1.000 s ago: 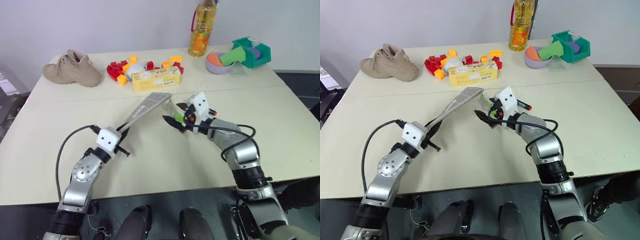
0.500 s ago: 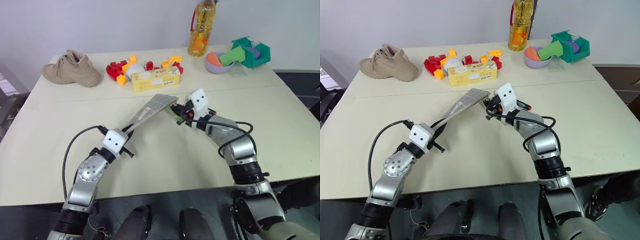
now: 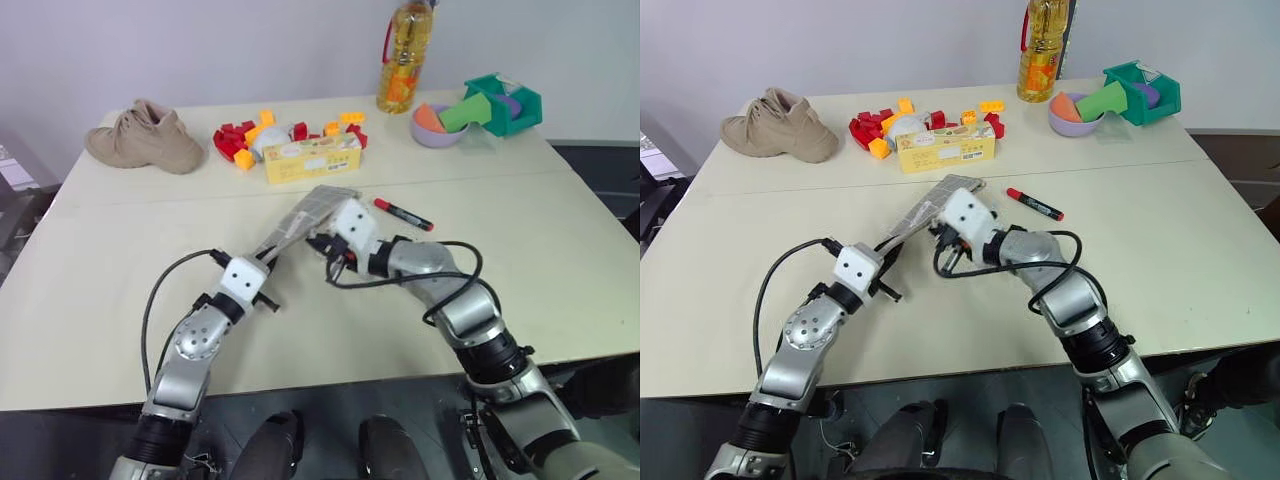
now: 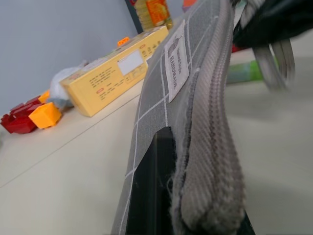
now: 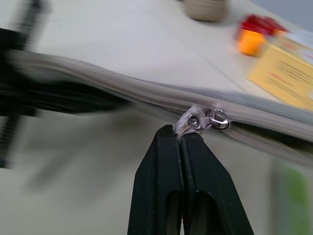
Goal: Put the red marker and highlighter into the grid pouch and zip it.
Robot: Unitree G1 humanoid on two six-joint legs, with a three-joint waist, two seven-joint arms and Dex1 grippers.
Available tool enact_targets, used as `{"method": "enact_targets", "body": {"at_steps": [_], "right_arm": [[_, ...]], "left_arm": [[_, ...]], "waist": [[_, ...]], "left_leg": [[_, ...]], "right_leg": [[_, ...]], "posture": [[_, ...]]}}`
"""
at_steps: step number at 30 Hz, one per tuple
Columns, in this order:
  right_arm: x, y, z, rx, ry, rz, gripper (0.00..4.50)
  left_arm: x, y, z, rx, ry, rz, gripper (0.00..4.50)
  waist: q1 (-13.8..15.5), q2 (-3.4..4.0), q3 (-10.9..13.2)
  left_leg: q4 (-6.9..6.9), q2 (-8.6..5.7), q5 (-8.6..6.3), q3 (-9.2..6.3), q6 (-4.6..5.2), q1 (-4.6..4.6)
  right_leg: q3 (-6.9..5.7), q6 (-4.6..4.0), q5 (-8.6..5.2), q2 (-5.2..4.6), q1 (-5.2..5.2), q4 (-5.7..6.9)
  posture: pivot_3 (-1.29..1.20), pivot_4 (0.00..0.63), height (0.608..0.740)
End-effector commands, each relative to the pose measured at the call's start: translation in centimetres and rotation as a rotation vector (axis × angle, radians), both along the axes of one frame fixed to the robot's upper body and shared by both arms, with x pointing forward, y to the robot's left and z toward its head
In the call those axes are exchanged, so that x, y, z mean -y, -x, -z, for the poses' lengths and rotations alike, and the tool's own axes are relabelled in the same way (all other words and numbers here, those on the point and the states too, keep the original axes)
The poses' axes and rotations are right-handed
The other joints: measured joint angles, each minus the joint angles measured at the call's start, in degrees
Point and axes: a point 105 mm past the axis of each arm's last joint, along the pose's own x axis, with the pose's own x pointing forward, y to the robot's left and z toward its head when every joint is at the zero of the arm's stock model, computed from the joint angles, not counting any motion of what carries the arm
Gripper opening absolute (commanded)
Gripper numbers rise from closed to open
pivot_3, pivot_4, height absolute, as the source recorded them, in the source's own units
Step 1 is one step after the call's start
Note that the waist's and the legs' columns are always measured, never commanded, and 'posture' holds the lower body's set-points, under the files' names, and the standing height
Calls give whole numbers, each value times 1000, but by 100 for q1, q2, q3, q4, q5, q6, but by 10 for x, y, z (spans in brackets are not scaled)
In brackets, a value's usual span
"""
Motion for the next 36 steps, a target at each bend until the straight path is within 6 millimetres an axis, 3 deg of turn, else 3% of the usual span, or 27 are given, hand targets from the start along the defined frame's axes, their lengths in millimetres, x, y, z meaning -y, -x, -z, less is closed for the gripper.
{"method": "enact_targets", "body": {"at_steps": [1, 4, 11, 14, 19, 24, 26, 31, 35, 36], "right_arm": [[-28, 28, -23, 83, 0, -181, 45], [-40, 43, -24, 73, 5, -273, 45], [-42, 43, -24, 47, 3, -280, 45], [-32, 38, -24, 26, -4, -247, 871], [17, 1, -18, 57, 41, -19, 3316], [79, -48, -1, -15, 14, 340, 3316], [91, -59, 9, -58, 1, 425, 3316], [96, -70, 25, -179, -100, 516, 3316], [87, -70, 37, -233, -123, 505, 3316], [86, -70, 37, -231, -122, 501, 3080]], "left_arm": [[6, -3, -11, 27, 18, -14, 0], [9, -6, -15, 29, 48, -36, 0], [9, -10, -19, 34, 74, -76, 0], [5, -10, -19, 40, 66, -95, 0], [-23, -14, -21, 56, 46, -185, 0], [-52, -17, -22, 68, -16, -274, 0], [-56, -18, -19, 58, -30, -284, 0], [-53, -20, -9, 24, -47, -281, 0], [-46, -21, -6, 10, -34, -267, 0], [-44, -21, -7, 10, -30, -265, 0]], "waist": [[-1, 0, 0], [-3, 0, 0], [-1, -1, -1], [-4, -1, -1], [12, -2, 0], [4, -3, 0], [2, -3, 0], [-18, -2, 0], [-6, -2, 0], [-8, -2, 0]], "left_leg": [[0, 0, 0, 0, 0, 0], [0, 0, 0, 0, 0, 0], [1, 0, 0, -1, 0, 0], [0, 1, 0, -1, 0, 0], [2, 0, 0, -1, 0, -1], [-1, 1, 1, -1, -2, -1], [-1, 0, 1, 1, -2, -1], [-3, 1, 2, 1, -3, -1], [-1, 1, 2, 1, -3, -2], [0, 0, 2, 1, -3, -2]], "right_leg": [[0, 0, 0, 0, 0, 0], [-1, 0, 0, 0, 0, 0], [-2, 0, 0, 1, 0, 0], [-2, 0, 0, 2, -1, 0], [-3, 0, 0, 1, 0, 0], [-2, 0, 0, 2, -1, 1], [-1, 0, 0, 1, 0, 0], [0, 0, 0, 2, -2, 1], [0, 0, 0, 2, -2, 2], [0, 0, 0, 2, -2, 2]], "posture": [[0, 150, 740], [0, 150, 740], [0, 150, 740], [0, 150, 740], [0, 150, 740], [0, 150, 740], [0, 150, 740], [0, 150, 740], [0, 150, 740], [0, 150, 740]]}}
